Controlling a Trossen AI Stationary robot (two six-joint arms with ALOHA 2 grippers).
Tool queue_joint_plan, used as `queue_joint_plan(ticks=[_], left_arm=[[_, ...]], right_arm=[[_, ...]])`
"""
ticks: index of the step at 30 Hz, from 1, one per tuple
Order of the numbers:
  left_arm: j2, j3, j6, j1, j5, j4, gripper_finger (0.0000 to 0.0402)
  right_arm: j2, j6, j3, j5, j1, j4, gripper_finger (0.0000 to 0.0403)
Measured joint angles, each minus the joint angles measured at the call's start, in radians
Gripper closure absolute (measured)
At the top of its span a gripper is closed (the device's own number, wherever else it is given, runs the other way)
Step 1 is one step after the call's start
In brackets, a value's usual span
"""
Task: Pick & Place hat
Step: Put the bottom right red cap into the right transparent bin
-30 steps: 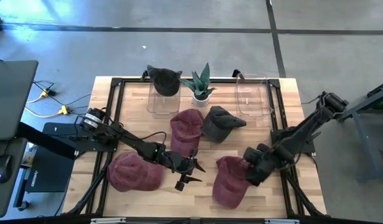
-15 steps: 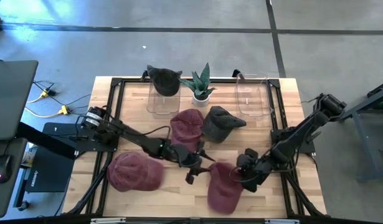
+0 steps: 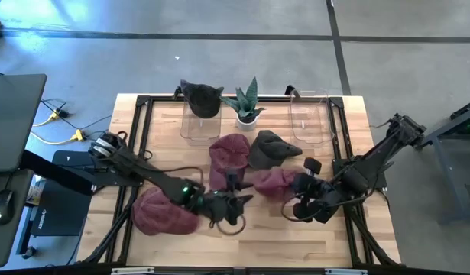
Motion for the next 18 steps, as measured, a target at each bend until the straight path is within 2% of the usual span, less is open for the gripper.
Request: queue_joint_plan(ticks=[2, 4, 7, 11, 14, 18], left_arm=[[-0.011, -0.005, 0.007, -0.029, -0.058, -0.012, 0.0215], [-0.013, -0.014, 0.001, -0.048, -0.048, -0.011, 0.0215], [-0.012, -0.031, -0.018, -0.07, 0.066, -0.008, 0.0215], [0.027, -0.071, -0.045, -0.07, 0.294, 0.07, 0.0215], [0.074, -0.096, -0.044, -0.068, 0.376, 0.151, 0.0215], [0.131, -0.097, -0.045, -0.048, 0.426, 0.208, 0.0215]], right_arm=[[0.015, -0.011, -0.017, -0.015, 0.001, 0.031, 0.0398], [0.049, -0.009, -0.056, -0.056, 0.003, 0.091, 0.0395], [0.124, -0.014, -0.132, -0.14, 0.022, 0.237, 0.0397], [0.233, 0.009, -0.227, -0.245, 0.05, 0.479, 0.0397], [0.296, 0.043, -0.254, -0.305, 0.061, 0.568, 0.039], [0.35, 0.072, -0.269, -0.383, 0.064, 0.586, 0.0385]])
